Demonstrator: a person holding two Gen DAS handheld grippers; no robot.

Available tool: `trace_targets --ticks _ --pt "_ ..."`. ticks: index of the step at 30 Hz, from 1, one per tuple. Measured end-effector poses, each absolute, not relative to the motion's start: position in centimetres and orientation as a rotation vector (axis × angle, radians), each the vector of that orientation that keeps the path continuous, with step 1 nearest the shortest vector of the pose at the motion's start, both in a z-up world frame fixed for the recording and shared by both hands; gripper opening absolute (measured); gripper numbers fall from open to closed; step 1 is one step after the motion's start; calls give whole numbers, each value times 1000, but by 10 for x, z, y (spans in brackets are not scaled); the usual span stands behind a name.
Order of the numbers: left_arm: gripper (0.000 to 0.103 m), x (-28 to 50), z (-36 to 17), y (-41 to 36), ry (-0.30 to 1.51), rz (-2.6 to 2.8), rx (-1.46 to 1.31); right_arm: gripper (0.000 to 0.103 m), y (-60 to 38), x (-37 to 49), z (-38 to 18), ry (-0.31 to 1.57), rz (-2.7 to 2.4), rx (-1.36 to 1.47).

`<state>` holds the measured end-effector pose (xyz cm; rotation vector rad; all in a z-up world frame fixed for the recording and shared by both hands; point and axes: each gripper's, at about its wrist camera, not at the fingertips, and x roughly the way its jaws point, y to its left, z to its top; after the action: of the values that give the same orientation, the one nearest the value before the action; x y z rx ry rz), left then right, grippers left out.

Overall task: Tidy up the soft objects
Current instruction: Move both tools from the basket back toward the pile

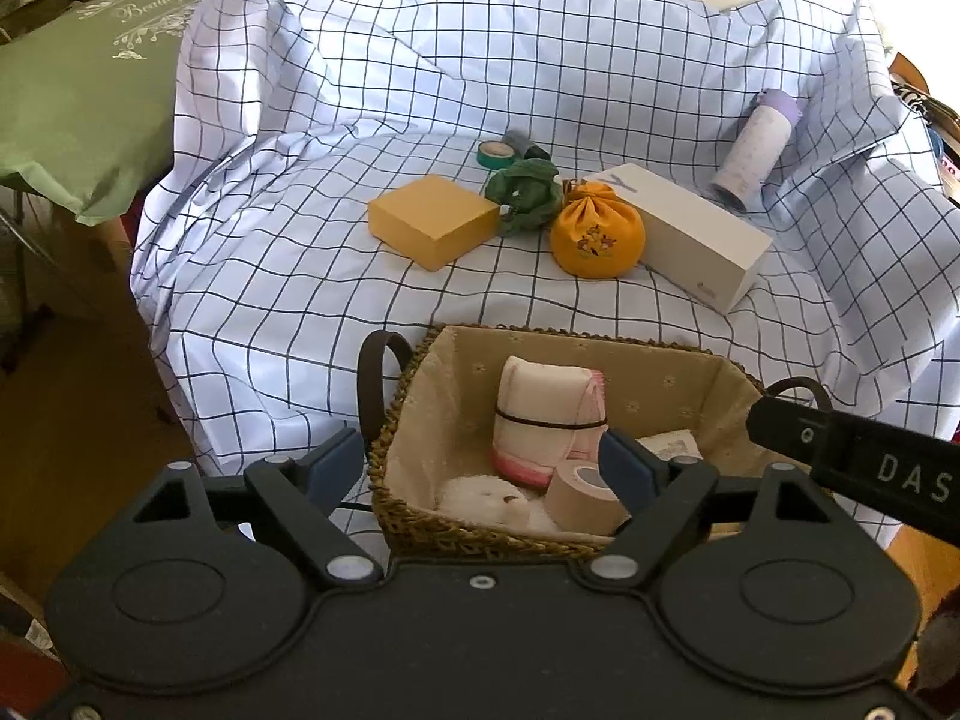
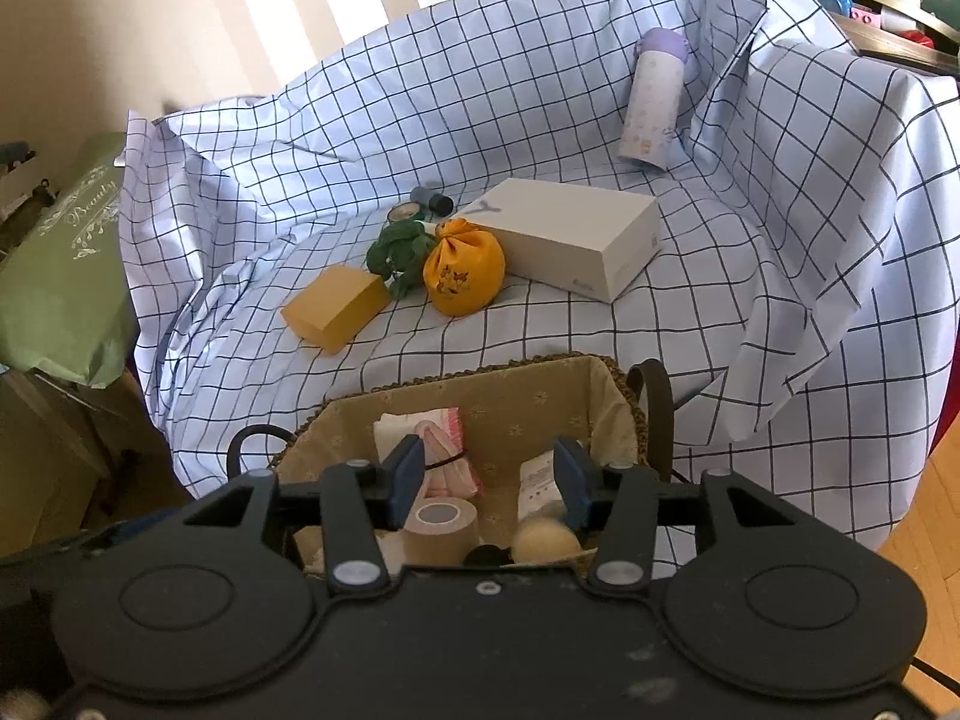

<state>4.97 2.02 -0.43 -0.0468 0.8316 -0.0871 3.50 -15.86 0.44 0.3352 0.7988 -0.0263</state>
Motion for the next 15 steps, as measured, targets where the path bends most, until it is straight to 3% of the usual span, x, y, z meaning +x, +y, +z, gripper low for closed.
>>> trace_targets --ticks 7,10,15 --pt "83 49 -4 21 831 -71 -39 51 -161 34 3 807 -40 326" --pt "93 48 -4 22 829 -64 -38 54 -160 34 2 810 -42 322" --pt "94 47 -4 22 822 -51 -27 55 -160 34 -1 823 -47 317"
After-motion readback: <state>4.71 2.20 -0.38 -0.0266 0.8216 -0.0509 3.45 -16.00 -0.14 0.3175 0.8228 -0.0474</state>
